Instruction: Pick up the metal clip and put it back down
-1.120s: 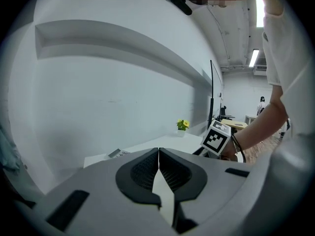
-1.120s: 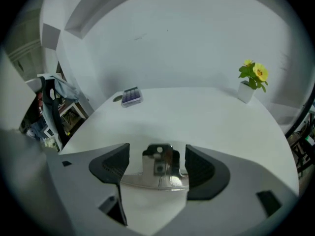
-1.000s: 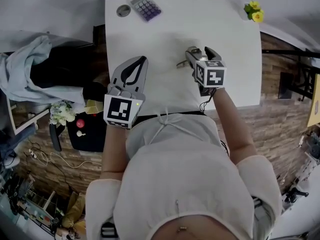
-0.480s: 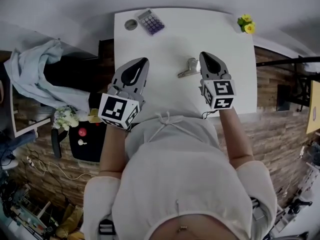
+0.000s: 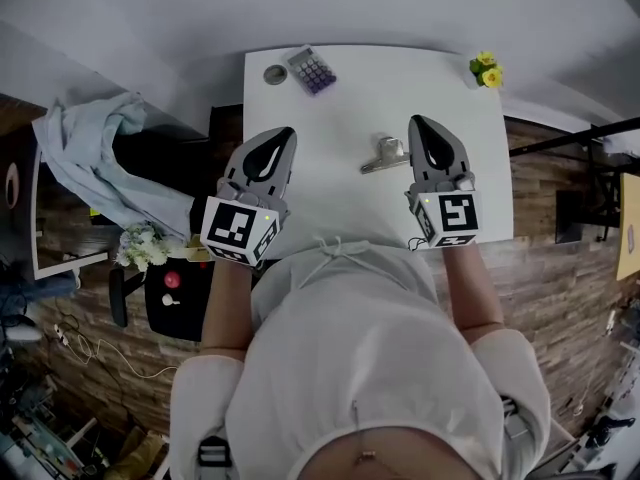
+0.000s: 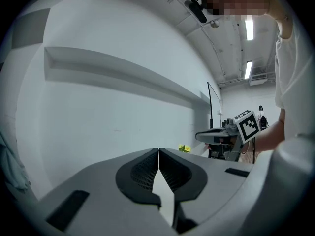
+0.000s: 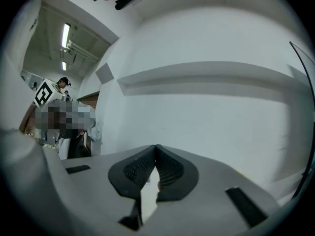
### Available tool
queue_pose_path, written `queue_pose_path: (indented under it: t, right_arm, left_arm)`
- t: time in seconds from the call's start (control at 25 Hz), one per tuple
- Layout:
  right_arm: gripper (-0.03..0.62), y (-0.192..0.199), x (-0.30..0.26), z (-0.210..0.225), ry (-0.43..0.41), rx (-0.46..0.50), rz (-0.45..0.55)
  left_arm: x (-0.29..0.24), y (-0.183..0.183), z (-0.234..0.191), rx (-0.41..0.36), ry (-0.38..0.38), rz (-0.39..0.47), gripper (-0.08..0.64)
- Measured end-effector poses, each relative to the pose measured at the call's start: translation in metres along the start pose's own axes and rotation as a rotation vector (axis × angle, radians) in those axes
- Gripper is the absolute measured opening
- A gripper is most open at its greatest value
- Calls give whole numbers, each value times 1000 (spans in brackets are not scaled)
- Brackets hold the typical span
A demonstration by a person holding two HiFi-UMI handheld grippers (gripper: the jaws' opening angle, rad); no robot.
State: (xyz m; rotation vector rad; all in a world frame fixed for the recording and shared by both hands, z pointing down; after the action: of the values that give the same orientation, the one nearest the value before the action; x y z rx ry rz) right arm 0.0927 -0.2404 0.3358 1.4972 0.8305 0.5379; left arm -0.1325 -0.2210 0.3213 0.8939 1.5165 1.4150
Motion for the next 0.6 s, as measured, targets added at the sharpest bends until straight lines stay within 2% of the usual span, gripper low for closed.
queue_pose_path:
  t: [0.44, 0.6]
  right_arm:
    - [3, -10, 3, -15, -55, 2, 66]
    - [3, -8, 0, -24, -87, 8, 54]
  left_arm:
    - [8, 1, -7, 5, -20, -7, 20]
    - [9, 4, -7, 8, -24, -17, 20]
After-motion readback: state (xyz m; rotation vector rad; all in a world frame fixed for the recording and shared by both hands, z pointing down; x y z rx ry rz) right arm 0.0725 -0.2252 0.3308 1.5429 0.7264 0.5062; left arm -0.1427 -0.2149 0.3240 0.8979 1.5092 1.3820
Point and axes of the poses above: the fingertips, and each gripper's own axes: x backward along the fingers, z to its right, y out of its underside, the point moved 3 cm from there along x, backward along the fingers, and after that the axes turned 14 degrees about -y, right-handed, at the moved point
